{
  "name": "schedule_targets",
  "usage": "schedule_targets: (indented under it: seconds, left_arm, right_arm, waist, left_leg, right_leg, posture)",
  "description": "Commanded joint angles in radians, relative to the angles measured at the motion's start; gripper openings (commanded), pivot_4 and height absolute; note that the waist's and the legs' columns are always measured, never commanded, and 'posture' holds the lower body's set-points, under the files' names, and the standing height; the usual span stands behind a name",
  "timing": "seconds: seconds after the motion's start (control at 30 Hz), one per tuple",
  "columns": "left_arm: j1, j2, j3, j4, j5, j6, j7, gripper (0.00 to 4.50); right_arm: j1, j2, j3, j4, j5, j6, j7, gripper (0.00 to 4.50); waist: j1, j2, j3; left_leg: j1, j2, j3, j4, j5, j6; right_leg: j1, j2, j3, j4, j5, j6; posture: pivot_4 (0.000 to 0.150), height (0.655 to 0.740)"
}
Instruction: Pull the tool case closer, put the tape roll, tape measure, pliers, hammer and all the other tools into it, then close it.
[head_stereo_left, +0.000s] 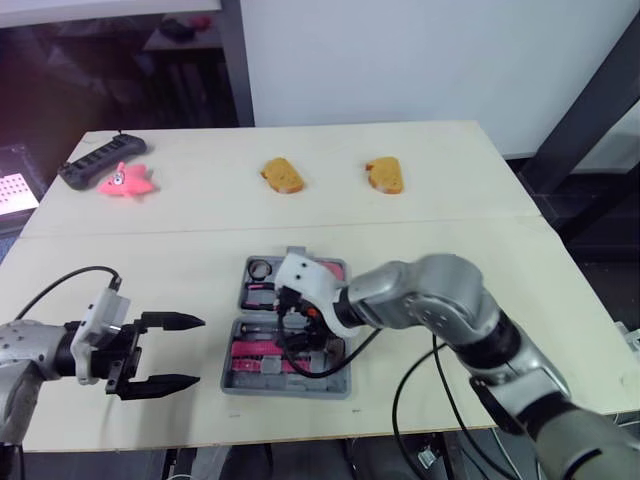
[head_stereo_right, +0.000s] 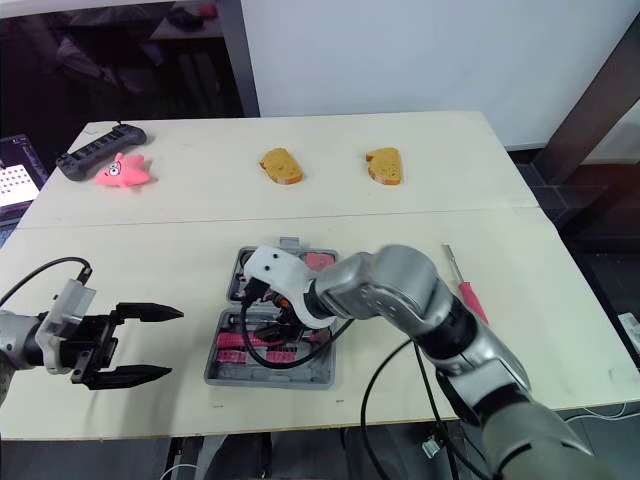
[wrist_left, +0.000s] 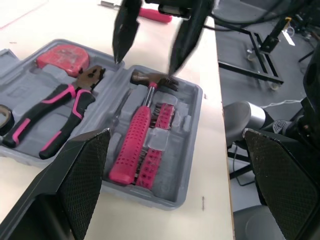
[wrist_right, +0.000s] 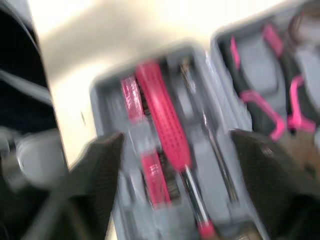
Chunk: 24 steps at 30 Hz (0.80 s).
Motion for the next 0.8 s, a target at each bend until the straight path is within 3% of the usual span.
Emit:
schedule_targets:
  seconds: [0.03,0.13,0.17,0.5,0.8]
  left_arm:
    - [-0.018,0.003,0.002,0.001,-0.008,0.006,0.001,4.50]
    - [-0.032,0.003,-0.003,0.012,-0.004,0.006,0.002,4.50]
    - [-0.035,0.004,-0.004,0.014,-0.003,0.006,0.002,4.50]
    - [-0.024,0.007,0.010,0.000,-0.009,0.014,0.014,4.50]
    - [-0.014,0.006,0.014,-0.012,-0.013,0.017,0.022,4.50]
  right_arm:
    - [0.145,-0.006,-0.033,-0.076,-0.066,-0.302,0.132,1.71]
    - [0.244,-0.098,0.092,-0.062,-0.258,-0.577,0.258,0.16]
    - [0.266,-0.117,0.117,-0.054,-0.292,-0.619,0.288,0.07]
    - [0.330,-0.066,0.176,0.126,-0.489,-0.784,0.356,0.07]
    - [0.331,0.006,0.190,0.272,-0.618,-0.702,0.327,0.07]
  waist:
    - [0.001,0.000,0.000]
    - [0.001,0.000,0.000]
    - [0.001,0.000,0.000]
    - [0.008,0.000,0.000]
    - [0.025,0.000,0.000]
  left_leg:
    - [0.000,0.000,0.000,0.000,0.000,0.000]
    - [0.000,0.000,0.000,0.000,0.000,0.000]
    - [0.000,0.000,0.000,0.001,0.000,0.000]
    - [0.001,0.000,0.000,0.003,0.000,0.000]
    - [0.001,0.000,0.000,0.007,0.000,0.000]
  right_leg:
    - [0.000,0.000,0.000,0.000,0.000,0.000]
    - [0.001,0.001,0.000,0.000,0.000,0.000]
    - [0.001,0.000,0.000,0.000,0.000,0.000]
    - [0.003,0.001,0.000,0.000,0.000,0.000]
    - [0.005,0.001,0.000,0.001,0.000,0.000]
  posture:
    - [0.150,0.7400]
    - [0.150,0.7400]
    - [0.150,0.7400]
    - [0.150,0.7400]
    - [0.150,0.7400]
